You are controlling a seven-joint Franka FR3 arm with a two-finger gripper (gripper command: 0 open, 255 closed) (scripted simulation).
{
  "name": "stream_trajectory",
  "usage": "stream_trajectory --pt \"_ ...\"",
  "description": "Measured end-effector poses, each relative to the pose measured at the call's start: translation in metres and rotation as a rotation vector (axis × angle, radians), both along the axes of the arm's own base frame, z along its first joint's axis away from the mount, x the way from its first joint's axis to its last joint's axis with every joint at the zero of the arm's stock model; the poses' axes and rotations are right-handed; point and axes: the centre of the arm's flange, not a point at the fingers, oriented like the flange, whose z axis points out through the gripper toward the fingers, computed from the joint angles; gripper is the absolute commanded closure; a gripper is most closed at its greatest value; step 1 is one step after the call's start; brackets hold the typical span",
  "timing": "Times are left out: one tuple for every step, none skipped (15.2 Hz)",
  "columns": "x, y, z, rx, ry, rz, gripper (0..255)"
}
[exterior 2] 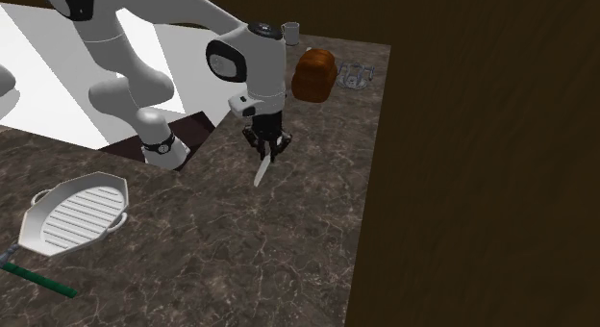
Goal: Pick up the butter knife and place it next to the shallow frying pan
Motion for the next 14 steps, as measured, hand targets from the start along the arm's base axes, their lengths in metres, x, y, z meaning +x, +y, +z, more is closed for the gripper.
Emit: stream_trajectory --pt "-0.005 -0.012 -0.001 0.000 0.000 0.000 255" --pt "-0.011 -0.023 0.000 -0.001 0.001 0.000 255" --pt "-0.015 -0.033 -0.002 -0.001 0.001 0.001 255" --pt "-0.019 -0.044 0.000 -0.001 0.001 0.000 255" --pt "-0.025 -0.057 0.000 -0.001 0.000 -0.001 255" --pt "-0.034 -0.069 0.000 -0.001 0.001 -0.001 255" --pt "-0.036 -0.080 0.001 -0.001 0.001 0.000 255" --pt "-0.039 -0.090 -0.001 -0.001 0.001 0.000 255" --pt "-0.046 -0.101 0.000 -0.002 0.001 0.000 255" --pt "-0.052 -0.116 -0.003 -0.001 0.001 -0.001 255" --pt "-0.060 -0.132 -0.005 -0.001 0.001 -0.002 255" --pt "-0.065 -0.142 -0.002 0.000 0.001 -0.001 255" --pt "-0.069 -0.156 0.000 0.000 0.000 -0.002 255" --pt "-0.072 -0.169 -0.001 0.000 0.000 -0.001 255"
